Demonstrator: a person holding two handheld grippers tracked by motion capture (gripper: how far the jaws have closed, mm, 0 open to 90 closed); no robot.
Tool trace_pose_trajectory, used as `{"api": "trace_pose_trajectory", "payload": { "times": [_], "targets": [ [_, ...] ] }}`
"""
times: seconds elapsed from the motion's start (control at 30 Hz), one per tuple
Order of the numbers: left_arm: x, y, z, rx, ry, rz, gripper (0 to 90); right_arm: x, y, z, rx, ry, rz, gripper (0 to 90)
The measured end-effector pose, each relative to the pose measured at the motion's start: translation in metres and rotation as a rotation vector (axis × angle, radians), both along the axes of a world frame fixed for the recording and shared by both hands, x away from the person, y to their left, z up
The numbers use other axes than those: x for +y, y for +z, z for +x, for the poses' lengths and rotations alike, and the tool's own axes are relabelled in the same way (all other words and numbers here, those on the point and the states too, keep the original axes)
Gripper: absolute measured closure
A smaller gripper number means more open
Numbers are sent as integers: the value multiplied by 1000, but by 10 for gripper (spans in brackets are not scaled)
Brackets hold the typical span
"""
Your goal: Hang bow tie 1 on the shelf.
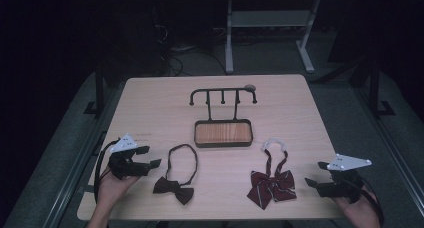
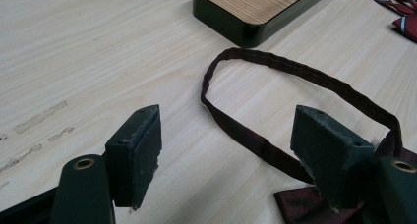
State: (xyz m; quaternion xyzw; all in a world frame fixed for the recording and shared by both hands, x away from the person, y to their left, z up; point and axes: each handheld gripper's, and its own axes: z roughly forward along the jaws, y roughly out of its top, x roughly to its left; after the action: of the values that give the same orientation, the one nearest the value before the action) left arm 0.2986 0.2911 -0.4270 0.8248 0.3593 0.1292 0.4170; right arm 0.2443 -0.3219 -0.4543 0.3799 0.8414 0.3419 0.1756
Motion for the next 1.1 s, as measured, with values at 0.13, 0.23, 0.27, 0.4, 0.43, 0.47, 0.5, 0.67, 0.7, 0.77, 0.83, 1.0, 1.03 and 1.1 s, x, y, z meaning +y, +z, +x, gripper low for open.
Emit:
{"api": "trace_pose_trajectory", "payload": {
  "times": [0.13,0.23,0.27,0.4,0.43,0.47,0.5,0.67,0.7,0.77,0.83,1.0,1.03,1.1],
  "targets": [
    [-1,0,-1,-1,-5,7,276,1,0,1,2,0,6,241],
    [-2,0,-2,-3,-13,12,276,2,0,1,0,7,-1,240],
    [-2,0,-2,-2,-15,14,276,3,1,1,1,9,-3,241],
    [-4,-1,-3,-1,-28,20,276,6,6,0,-3,6,3,241],
    [-4,-1,-3,-6,-33,30,276,8,8,0,-1,7,5,241],
    [-4,0,-3,-8,-37,33,276,9,10,0,3,10,-6,243],
    [-4,0,-3,-10,-37,28,276,12,12,1,8,15,-15,253],
    [-4,-1,-3,-2,-37,27,275,28,22,4,17,79,-55,266],
    [-5,-1,-3,-1,-38,29,275,31,24,5,21,87,-62,266],
    [-5,-1,-3,-5,-42,35,275,37,28,8,28,104,-66,266],
    [-5,0,-3,-6,-41,29,276,43,32,11,41,121,-66,290],
    [-3,0,-4,-12,-41,15,275,52,38,20,58,157,-76,341],
    [-3,1,-4,-14,-43,14,275,53,39,22,65,169,-76,367],
    [-3,0,-3,-14,-45,13,274,57,41,26,73,191,-86,388]
  ]
}}
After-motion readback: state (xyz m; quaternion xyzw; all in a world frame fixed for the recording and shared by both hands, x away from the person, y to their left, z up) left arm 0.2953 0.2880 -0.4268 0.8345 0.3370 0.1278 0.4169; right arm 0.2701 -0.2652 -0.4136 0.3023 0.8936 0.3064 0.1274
